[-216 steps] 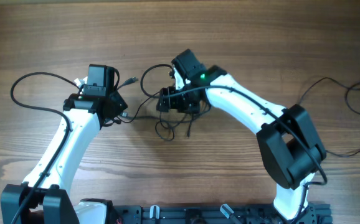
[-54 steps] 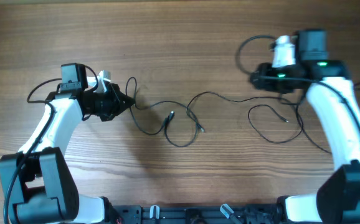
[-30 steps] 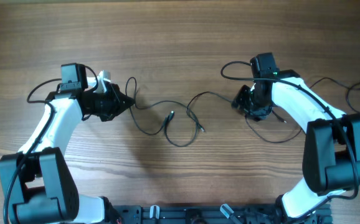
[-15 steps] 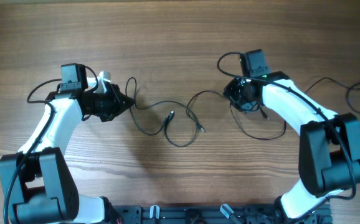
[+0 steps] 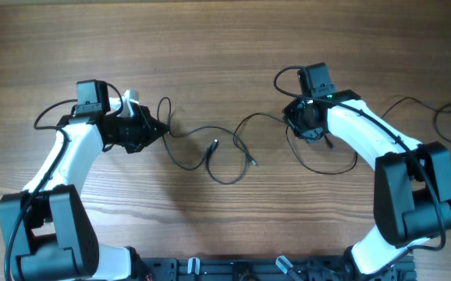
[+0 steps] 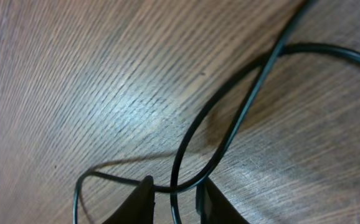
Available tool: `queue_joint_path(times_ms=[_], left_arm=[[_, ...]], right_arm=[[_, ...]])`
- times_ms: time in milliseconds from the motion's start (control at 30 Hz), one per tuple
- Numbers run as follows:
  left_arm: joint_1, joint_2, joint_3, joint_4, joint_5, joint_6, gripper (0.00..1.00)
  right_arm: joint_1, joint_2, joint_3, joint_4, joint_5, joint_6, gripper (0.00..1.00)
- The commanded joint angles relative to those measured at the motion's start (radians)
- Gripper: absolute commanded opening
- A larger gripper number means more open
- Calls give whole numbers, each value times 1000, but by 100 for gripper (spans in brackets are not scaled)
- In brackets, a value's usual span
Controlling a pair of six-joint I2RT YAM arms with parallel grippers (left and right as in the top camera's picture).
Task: Untangle cables
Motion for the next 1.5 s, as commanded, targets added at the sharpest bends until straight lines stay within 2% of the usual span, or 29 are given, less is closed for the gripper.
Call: queue_joint_path(times_ms=[0,200,467,567,633,733,767,867,1000,1100,1200,1267,1400,1467], left_arm=[[-4,1,-2,-3,-2,23,4],[-4,1,-2,-3,-2,23,4],[-4,1,-2,-3,-2,23,4],[-4,1,-2,-3,-2,23,4],[-4,1,-2,-3,-2,23,4],[-4,1,-2,-3,-2,23,4],[-4,1,-2,-3,-2,23,4],[-4,1,-2,-3,-2,23,4],[-4,1,-2,-3,-2,23,4],[-4,1,-2,-3,-2,23,4],[-4,1,-2,-3,-2,23,4],[-4,1,-2,-3,-2,23,4],[-4,1,-2,-3,-2,23,4],[-4,1,-2,-3,-2,23,4]], right_arm=[[10,27,-3,-7,18,134,35],[18,43,-3,56,48,219,35],[18,45,-12,59,67,219,34],[18,46,-57,116,66,219,34],[18,46,-68,131,66,217,29],[18,46,-68,137,63,208,10],[17,45,-68,150,63,148,4],[1,11,-49,193,63,-81,4],[-72,-167,89,151,18,-475,4],[-135,-304,228,115,18,-614,4],[-241,-435,305,182,29,-618,4],[-352,-502,305,232,27,-517,4],[-468,-501,305,209,-5,-492,4],[-488,-486,304,197,36,-544,4]])
